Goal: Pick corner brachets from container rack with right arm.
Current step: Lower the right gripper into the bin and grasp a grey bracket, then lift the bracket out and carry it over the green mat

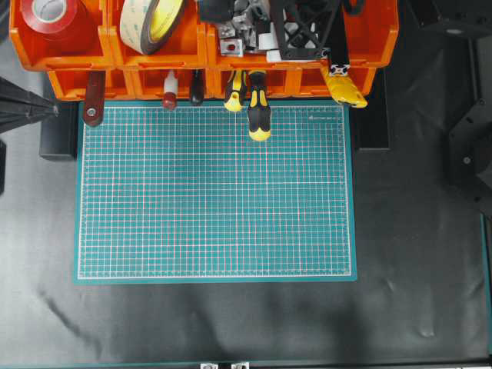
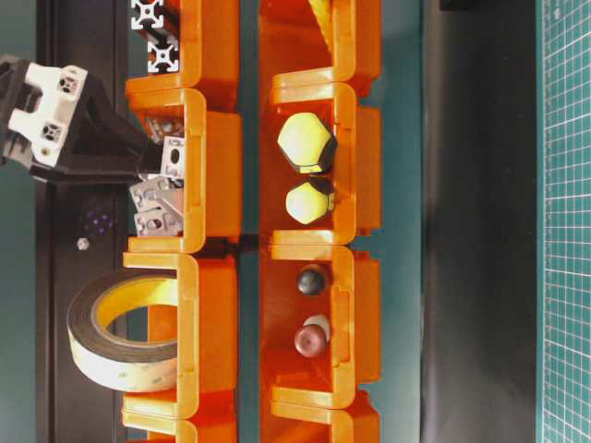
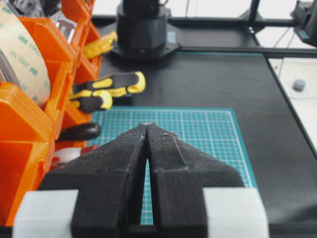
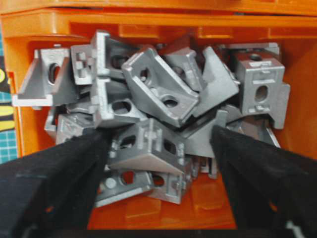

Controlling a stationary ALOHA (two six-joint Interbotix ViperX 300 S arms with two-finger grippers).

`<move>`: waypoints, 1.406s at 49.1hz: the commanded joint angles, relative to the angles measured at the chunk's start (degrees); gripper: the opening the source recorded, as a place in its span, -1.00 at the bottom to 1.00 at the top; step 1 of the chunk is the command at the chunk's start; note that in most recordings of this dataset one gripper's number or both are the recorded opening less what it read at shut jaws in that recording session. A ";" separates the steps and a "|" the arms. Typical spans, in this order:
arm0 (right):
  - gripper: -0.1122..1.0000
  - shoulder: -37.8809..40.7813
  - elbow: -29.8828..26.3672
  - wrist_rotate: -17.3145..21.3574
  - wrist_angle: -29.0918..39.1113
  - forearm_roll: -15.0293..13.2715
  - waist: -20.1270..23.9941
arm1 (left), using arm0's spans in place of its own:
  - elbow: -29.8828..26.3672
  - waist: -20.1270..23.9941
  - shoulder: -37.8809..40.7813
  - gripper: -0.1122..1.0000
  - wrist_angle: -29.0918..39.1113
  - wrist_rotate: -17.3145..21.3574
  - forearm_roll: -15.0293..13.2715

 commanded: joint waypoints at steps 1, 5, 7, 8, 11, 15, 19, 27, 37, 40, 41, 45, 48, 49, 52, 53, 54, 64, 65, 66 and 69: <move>0.49 -0.18 -0.35 -0.18 0.09 -0.88 -0.35 | -1.23 0.18 0.26 -0.80 -0.26 -0.18 0.26; 0.30 -0.18 -0.35 -0.26 0.09 -0.97 0.00 | -1.23 0.18 0.26 -0.80 -0.26 -0.18 0.26; 0.20 -0.26 -0.44 -0.18 0.26 -0.88 0.18 | -1.23 0.18 0.26 -0.80 -0.26 -0.18 0.18; 0.15 -0.18 -0.44 -0.18 0.35 -0.88 0.18 | -1.23 0.18 0.26 -0.80 -0.26 -0.18 0.18; 0.04 -0.26 -0.44 -0.18 0.70 -0.88 0.44 | -1.23 0.18 0.26 -0.80 -0.26 -0.18 0.26; 0.03 -0.26 -0.62 -0.09 1.14 -0.97 0.97 | -1.23 0.18 0.26 -0.80 -0.26 -0.18 0.18; 0.03 -0.35 -0.79 0.35 0.97 -0.97 1.58 | -1.32 0.26 0.26 -0.80 -0.26 -0.18 0.18; 0.03 -0.79 -2.20 3.43 0.88 -0.97 2.29 | -1.32 0.18 0.18 -0.80 -0.26 -0.18 0.26; -0.03 -2.29 -3.96 5.80 0.88 -1.23 3.69 | -1.32 0.18 -0.53 -0.80 -0.26 -0.18 0.18; -0.05 -2.81 -4.39 5.89 0.88 -1.23 4.13 | -1.23 0.26 -0.79 -0.80 -0.26 -0.18 0.26; -0.05 -2.99 -4.39 5.89 0.88 -1.23 4.22 | -1.32 0.35 -0.88 -0.80 -0.26 -0.18 0.18; -0.05 -3.60 -4.83 5.98 0.79 -1.23 4.57 | -1.32 0.44 -1.32 -0.80 -0.26 -0.18 0.18; -0.05 -4.22 -5.10 5.98 0.62 -1.23 4.75 | -1.32 0.62 -1.49 -0.80 -0.26 -0.18 0.18; -0.05 -4.31 -5.19 5.98 0.53 -1.23 4.75 | -1.32 0.62 -1.58 -0.80 -0.26 -0.18 0.26; -0.07 -4.75 -5.36 6.15 0.00 -1.23 4.83 | -1.32 0.70 -1.58 -0.80 -0.26 -0.18 0.26; -0.07 -4.92 -5.45 6.33 -0.18 -1.23 4.75 | -1.32 0.70 -1.67 -0.80 -0.26 -0.18 0.18; -0.07 -5.01 -5.45 6.42 -0.26 -1.23 4.75 | -1.32 0.79 -1.67 -0.80 -0.26 -0.18 0.26; -0.07 -7.73 -5.27 8.88 -1.23 -1.23 6.68 | -1.32 0.79 -1.85 -0.80 -0.26 -0.18 0.18; -0.07 -8.09 -5.19 9.23 -1.23 -1.23 7.12 | -1.32 0.79 -1.93 -0.80 -0.26 -0.18 0.26; -0.07 -8.61 -5.01 9.49 -1.23 -1.23 7.47 | -1.32 0.79 -1.93 -0.80 -0.26 -0.18 0.18; -0.07 -10.63 -4.39 10.37 -1.41 -1.23 9.05 | -1.32 0.79 -2.02 -0.80 -0.09 -0.18 0.18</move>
